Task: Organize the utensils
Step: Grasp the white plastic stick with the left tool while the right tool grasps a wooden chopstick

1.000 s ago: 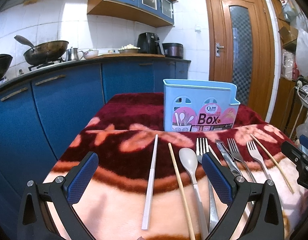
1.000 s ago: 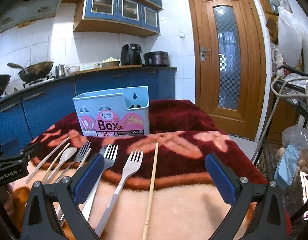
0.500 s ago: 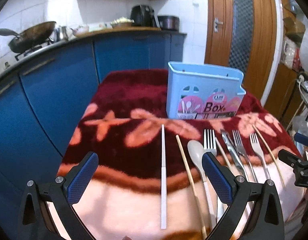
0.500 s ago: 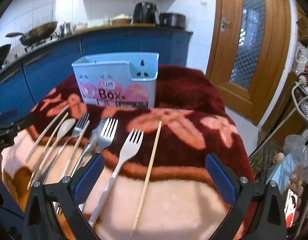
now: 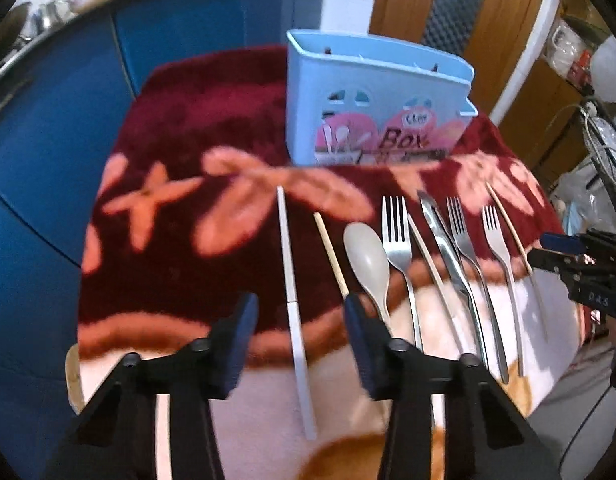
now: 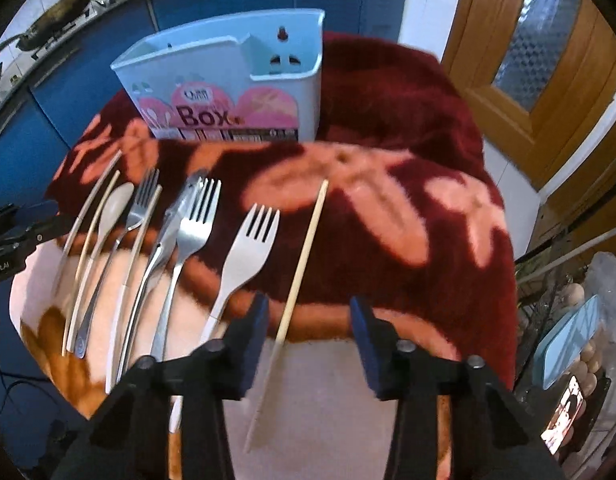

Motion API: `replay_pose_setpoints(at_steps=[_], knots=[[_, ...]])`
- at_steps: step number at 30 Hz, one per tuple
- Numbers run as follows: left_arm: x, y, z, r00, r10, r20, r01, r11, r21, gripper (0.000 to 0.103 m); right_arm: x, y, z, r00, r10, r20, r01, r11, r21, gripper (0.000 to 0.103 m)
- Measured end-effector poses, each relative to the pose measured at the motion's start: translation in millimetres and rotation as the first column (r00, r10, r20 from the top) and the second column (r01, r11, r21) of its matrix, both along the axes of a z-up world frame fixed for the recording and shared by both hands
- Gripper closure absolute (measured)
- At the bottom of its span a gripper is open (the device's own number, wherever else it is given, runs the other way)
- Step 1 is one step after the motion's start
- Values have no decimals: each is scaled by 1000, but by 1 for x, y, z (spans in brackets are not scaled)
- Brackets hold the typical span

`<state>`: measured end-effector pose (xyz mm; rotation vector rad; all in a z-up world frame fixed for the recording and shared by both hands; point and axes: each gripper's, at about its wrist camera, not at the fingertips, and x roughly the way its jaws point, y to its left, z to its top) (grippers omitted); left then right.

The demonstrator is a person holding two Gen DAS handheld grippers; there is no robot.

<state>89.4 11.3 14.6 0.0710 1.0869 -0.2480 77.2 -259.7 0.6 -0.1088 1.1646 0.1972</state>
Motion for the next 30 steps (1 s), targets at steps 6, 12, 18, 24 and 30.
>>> replay_pose_setpoints(at_steps=[6,12,18,24,30], knots=[[8,-6,-5,997,-33,-76,35,999,30,79,11,7,0,996,30,-86,-29,1000,7,84],[22,-8,-12,992,-20,-122,27,998,56,80,23,15,-7,988,31,-153,-29,999,14,86],[28,-14,-20,978,-63,-197,75,996,53,81,32,17,-8,979,38,-201,-35,999,19,87],[32,-22,-27,970,-94,-222,117,989,95,82,44,15,-9,971,45,-234,-39,999,31,88],[41,-26,-26,967,-92,-240,115,990,85,84,52,17,-13,976,50,-211,-43,998,39,93]])
